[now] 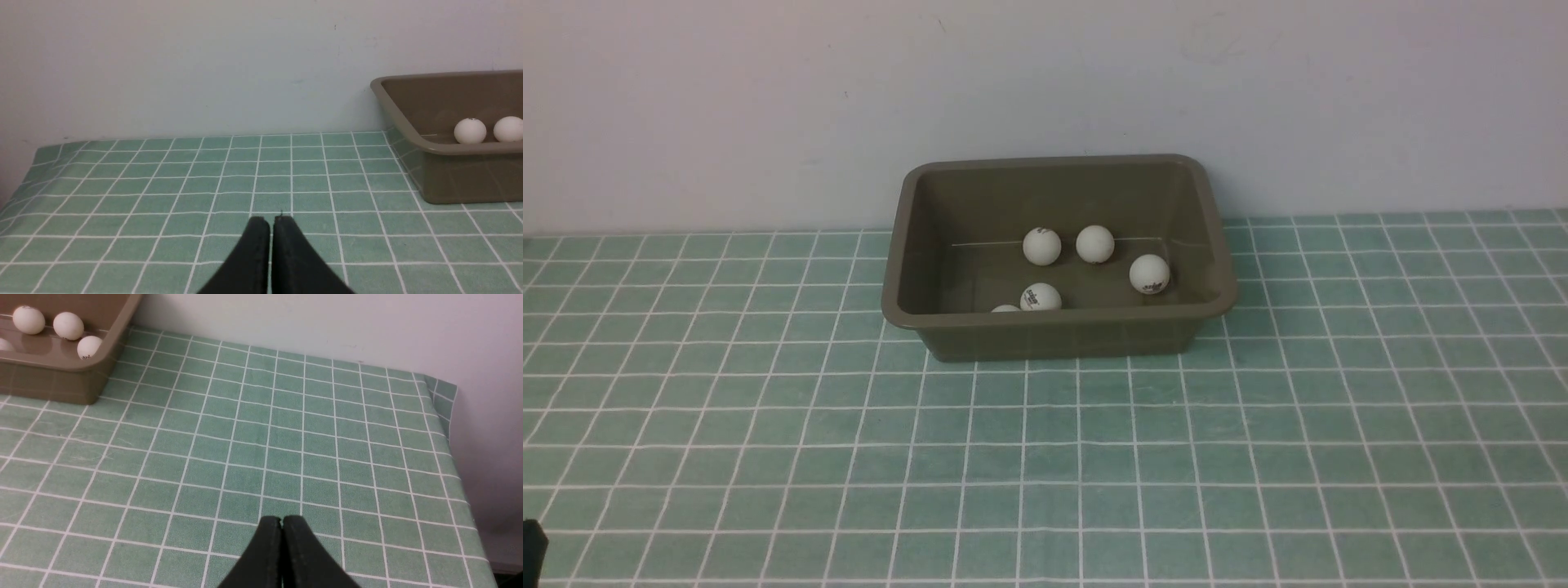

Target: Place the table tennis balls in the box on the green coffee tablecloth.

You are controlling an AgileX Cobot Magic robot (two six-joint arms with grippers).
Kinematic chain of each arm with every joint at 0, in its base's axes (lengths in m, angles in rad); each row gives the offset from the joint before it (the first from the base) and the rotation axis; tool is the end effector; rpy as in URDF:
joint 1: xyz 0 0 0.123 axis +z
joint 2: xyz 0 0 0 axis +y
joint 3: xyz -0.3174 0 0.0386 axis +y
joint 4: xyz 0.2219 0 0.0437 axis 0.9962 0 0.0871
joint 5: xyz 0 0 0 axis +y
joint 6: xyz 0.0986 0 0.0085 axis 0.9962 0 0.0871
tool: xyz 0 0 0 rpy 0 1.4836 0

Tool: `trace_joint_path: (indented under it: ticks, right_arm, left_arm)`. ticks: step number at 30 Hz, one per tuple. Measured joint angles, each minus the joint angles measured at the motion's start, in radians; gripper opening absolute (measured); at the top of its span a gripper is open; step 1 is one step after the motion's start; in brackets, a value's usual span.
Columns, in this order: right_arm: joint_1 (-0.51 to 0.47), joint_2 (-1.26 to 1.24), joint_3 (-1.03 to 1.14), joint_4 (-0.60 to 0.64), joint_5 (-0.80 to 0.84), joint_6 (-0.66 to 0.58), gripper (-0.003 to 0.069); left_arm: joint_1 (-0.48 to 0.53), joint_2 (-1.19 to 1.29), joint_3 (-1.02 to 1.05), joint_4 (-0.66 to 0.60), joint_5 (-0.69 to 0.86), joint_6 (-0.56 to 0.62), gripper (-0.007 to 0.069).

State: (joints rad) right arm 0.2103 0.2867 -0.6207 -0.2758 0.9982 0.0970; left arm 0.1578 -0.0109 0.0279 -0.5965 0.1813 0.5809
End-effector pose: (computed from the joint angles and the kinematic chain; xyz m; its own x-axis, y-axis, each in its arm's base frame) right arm -0.0115 -0.0256 0.3126 -0.5174 -0.1653 -0.8396 -0.0421 0.9849 -0.1680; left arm 0.0045 -0.0095 0.1901 -0.0788 -0.0205 -0.9967 -0.0573 0.9982 -0.0160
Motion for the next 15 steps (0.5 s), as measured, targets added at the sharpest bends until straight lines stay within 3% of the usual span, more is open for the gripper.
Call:
trace_joint_path:
  ticks: [10, 15]
  right_arm:
    - [0.0, 0.0, 0.0, -0.008, -0.011, 0.005, -0.0018]
    - [-0.061, -0.04, 0.091, -0.008, -0.22, 0.011, -0.0018]
  left_arm:
    - [0.0, 0.0, 0.0, 0.001, 0.0, 0.0, -0.0004]
    - [0.0, 0.0, 0.0, 0.001, 0.0, 0.0, -0.0004]
